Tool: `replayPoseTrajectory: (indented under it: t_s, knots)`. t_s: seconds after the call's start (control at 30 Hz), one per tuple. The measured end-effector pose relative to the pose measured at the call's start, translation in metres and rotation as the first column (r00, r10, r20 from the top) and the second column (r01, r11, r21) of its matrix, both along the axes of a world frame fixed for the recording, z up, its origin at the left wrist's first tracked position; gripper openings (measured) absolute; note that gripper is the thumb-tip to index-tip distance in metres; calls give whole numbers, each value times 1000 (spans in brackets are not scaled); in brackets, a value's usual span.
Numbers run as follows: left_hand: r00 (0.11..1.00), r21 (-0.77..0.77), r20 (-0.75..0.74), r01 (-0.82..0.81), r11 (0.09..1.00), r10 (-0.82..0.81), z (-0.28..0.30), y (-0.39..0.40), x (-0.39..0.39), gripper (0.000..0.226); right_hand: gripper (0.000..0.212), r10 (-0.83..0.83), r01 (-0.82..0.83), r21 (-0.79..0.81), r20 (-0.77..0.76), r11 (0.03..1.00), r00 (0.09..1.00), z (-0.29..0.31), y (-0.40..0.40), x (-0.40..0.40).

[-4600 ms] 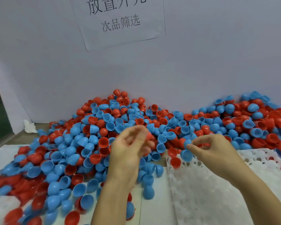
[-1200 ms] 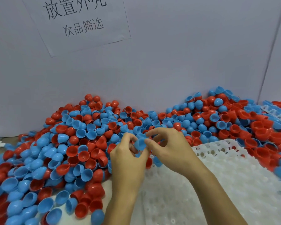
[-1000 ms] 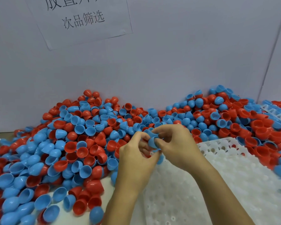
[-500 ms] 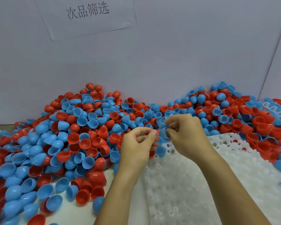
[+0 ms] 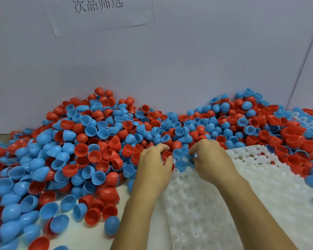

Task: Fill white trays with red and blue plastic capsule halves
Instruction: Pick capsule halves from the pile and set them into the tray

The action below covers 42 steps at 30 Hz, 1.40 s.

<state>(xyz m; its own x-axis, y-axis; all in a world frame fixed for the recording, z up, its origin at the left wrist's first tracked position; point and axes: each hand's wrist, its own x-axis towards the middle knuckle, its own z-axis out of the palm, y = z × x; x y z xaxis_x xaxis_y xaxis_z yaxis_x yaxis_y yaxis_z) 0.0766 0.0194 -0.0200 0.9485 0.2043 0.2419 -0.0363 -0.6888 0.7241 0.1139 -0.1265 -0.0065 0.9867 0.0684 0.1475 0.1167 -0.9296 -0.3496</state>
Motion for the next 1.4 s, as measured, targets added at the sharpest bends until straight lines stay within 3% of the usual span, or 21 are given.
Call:
replayPoseTrajectory:
  t_s: [0.23,0.4,0.5,0.63,0.8,1.03,1.17,1.4]
  knots:
    - [998,69,-10,62,996,-62,-1,-4,-2,32,27,-34,34,-42,0,999,999,-1,5,-1]
    - [999,33,23,37,999,-37,0,-1,-1,33,29,19,-19,-6,-37,1000,999,-1,4,1]
    - [994,-29,101,-50,998,52,9,4,-1,25,27,29,-30,-16,-24,999,999,-2,5,1]
    - [942,-5,181,-288,958,284,18,28,-3,22,25,32,-32,-23,-13,999,999,-1,2,1]
    - [938,54,57,-345,937,342,19,43,-4,20,30,32,-32,-5,-25,999,999,2,0,0]
    - [882,201,62,-469,860,467,17,44,-5,32,32,23,-23,-7,-36,1000,999,2,1,0]
    - [878,252,-42,-453,855,477,14,47,-5,41,32,26,-25,14,-37,1000,999,2,1,2]
    - [897,264,-26,-420,869,441,10,46,1,53,19,28,-27,44,-39,999,999,2,0,3]
